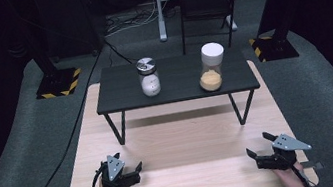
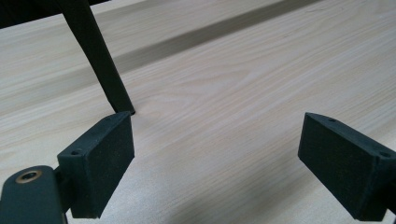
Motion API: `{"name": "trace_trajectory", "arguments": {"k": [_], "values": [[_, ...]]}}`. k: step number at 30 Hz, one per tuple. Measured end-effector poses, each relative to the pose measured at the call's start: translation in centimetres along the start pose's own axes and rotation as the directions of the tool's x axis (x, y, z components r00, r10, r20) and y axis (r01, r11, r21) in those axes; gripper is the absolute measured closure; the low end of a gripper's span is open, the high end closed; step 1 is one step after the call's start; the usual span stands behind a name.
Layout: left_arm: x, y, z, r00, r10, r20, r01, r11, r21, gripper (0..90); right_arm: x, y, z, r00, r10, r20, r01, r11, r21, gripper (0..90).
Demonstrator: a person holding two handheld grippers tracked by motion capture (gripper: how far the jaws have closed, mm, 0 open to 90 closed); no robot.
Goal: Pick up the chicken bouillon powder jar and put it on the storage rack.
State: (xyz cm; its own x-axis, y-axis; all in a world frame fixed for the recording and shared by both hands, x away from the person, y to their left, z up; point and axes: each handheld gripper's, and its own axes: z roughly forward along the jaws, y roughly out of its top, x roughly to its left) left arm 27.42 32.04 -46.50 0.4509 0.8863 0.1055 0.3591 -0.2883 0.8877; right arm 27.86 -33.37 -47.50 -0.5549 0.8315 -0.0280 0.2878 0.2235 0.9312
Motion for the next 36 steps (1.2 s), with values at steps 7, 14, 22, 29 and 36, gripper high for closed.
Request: {"name": "trace_trajectory", "arguments": {"k": [7, 14, 22, 29, 36], "values": [[0.00, 0.01, 0.00, 1.0000, 0.001, 0.000, -0.001, 1.0000, 0.001, 10.3, 0.04, 0.04, 0.04, 1.0000, -0.003, 0.000, 0.003, 1.000, 0.003, 8.5], [-0.01, 0.02, 0.01, 1.0000, 0.003, 0.000, -0.003, 1.0000, 0.001, 10.3, 0.05, 0.07, 0.06, 1.0000, -0.005, -0.001, 0.005, 1.000, 0.004, 8.6], [-0.01, 0.04, 0.01, 1.0000, 0.004, 0.001, -0.004, 1.0000, 0.002, 10.3, 0.06, 0.10, 0.09, 1.0000, -0.006, -0.002, 0.006, 1.000, 0.007, 8.6], [-0.02, 0.05, 0.02, 1.0000, 0.005, 0.001, -0.005, 1.0000, 0.002, 10.3, 0.13, 0.14, 0.13, 0.9999, -0.010, -0.003, 0.010, 1.000, 0.010, 8.6], [-0.04, 0.06, 0.03, 1.0000, 0.007, 0.001, -0.007, 1.0000, 0.003, 10.4, 0.12, 0.15, 0.13, 0.9999, -0.010, -0.003, 0.010, 1.000, 0.010, 8.7]]}}
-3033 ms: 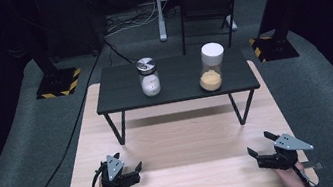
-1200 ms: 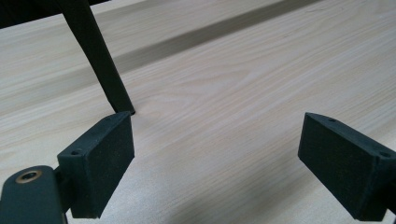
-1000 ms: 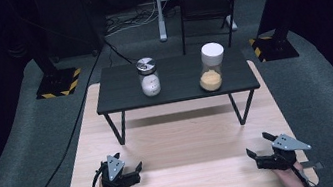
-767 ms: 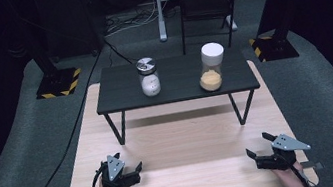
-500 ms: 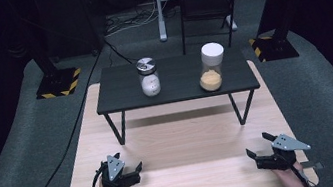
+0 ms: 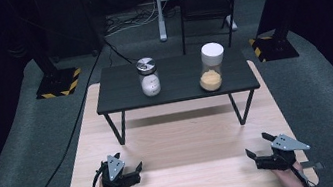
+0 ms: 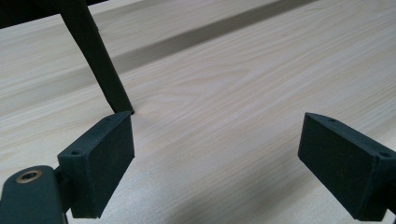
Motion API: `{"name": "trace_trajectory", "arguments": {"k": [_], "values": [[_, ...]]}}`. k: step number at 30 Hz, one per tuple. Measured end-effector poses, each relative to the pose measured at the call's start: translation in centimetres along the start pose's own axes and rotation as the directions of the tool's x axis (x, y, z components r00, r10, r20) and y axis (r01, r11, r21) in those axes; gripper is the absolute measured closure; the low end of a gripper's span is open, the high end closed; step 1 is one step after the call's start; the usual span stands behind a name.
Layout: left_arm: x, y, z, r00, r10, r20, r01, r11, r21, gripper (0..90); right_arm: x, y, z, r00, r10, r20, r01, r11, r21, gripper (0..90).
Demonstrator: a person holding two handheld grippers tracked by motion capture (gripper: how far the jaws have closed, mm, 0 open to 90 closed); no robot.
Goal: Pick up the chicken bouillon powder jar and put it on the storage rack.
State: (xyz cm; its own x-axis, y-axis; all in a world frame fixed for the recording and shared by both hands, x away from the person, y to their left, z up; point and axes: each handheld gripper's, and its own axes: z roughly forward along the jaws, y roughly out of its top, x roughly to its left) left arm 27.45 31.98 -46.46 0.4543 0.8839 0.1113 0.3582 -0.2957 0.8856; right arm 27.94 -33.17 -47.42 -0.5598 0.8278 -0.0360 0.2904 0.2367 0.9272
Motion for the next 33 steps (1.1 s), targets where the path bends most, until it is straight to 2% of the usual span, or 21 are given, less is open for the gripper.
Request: {"name": "trace_trajectory", "arguments": {"k": [33], "values": [[0.03, 0.11, 0.04, 1.0000, 0.004, 0.003, -0.004, 1.0000, 0.006, 10.4, 0.09, 0.07, 0.09, 1.0000, -0.008, -0.001, 0.008, 1.000, 0.005, 8.9]]}}
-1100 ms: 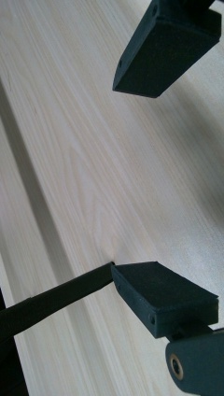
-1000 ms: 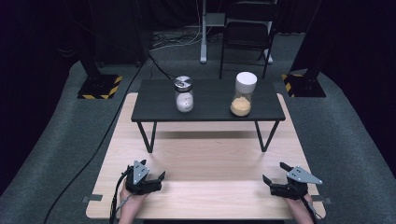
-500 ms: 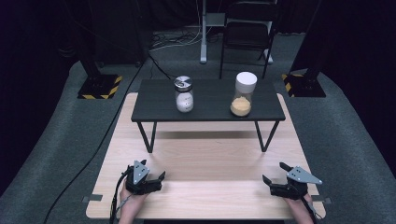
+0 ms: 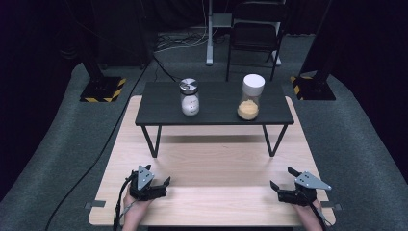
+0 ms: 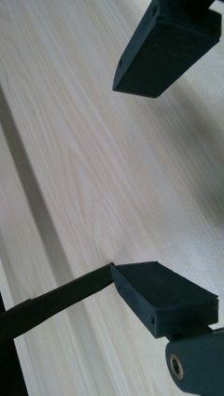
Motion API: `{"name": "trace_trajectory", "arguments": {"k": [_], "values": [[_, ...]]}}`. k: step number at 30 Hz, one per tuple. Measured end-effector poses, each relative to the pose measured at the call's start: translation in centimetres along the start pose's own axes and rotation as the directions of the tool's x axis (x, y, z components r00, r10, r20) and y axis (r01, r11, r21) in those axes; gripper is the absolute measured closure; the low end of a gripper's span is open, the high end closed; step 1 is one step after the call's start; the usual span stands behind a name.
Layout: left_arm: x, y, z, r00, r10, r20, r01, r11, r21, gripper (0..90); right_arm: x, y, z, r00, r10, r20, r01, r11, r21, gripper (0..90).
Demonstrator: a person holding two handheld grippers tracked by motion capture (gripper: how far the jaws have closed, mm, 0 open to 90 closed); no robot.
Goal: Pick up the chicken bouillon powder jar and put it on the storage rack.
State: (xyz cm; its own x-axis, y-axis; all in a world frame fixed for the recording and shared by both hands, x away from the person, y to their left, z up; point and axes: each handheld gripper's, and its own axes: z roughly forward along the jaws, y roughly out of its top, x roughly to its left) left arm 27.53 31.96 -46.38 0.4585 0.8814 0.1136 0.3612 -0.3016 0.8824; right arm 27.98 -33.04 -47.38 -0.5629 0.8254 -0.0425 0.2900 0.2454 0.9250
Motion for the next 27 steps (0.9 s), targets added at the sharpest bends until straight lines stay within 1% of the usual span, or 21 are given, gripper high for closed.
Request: {"name": "trace_trajectory", "arguments": {"k": [27], "values": [[-0.10, 0.05, 0.03, 1.0000, 0.003, -0.002, -0.003, 1.0000, 0.003, 10.3, 0.00, 0.03, 0.08, 1.0000, -0.002, -0.002, 0.002, 1.000, 0.004, 8.9]]}}
